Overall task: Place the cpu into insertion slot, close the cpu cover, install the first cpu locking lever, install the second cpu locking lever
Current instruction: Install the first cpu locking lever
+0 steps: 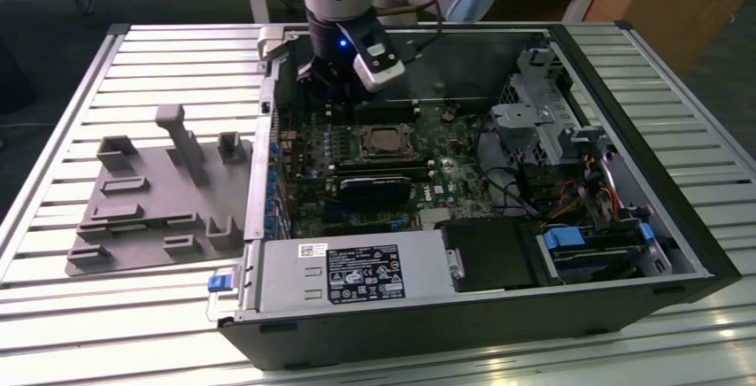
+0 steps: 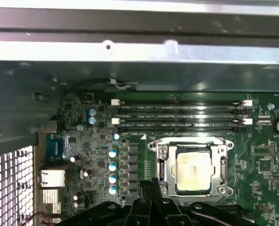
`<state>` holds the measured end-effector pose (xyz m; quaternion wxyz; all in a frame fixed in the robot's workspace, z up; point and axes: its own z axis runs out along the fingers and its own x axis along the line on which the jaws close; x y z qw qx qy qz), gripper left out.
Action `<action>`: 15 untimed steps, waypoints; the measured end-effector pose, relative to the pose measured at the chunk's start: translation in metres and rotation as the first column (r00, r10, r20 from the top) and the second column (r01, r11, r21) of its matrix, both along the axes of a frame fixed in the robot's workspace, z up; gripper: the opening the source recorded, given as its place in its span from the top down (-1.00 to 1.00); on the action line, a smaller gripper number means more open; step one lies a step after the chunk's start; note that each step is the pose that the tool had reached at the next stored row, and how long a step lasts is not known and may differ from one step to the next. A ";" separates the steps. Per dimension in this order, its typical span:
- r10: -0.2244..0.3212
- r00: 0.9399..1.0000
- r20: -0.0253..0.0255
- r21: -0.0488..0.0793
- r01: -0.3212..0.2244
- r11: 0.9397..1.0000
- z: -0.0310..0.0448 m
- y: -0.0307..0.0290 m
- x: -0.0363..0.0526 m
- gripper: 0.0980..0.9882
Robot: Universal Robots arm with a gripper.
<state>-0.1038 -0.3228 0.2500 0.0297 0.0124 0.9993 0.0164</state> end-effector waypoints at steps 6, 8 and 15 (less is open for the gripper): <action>0.000 1.000 0.005 0.075 0.000 0.997 0.0000 0.0000 -0.0033 0.98; 0.000 1.000 0.006 0.105 0.000 0.995 0.0000 0.0000 -0.0040 0.98; -0.001 1.000 0.009 0.160 -0.001 0.987 -0.0005 0.0000 -0.0059 0.98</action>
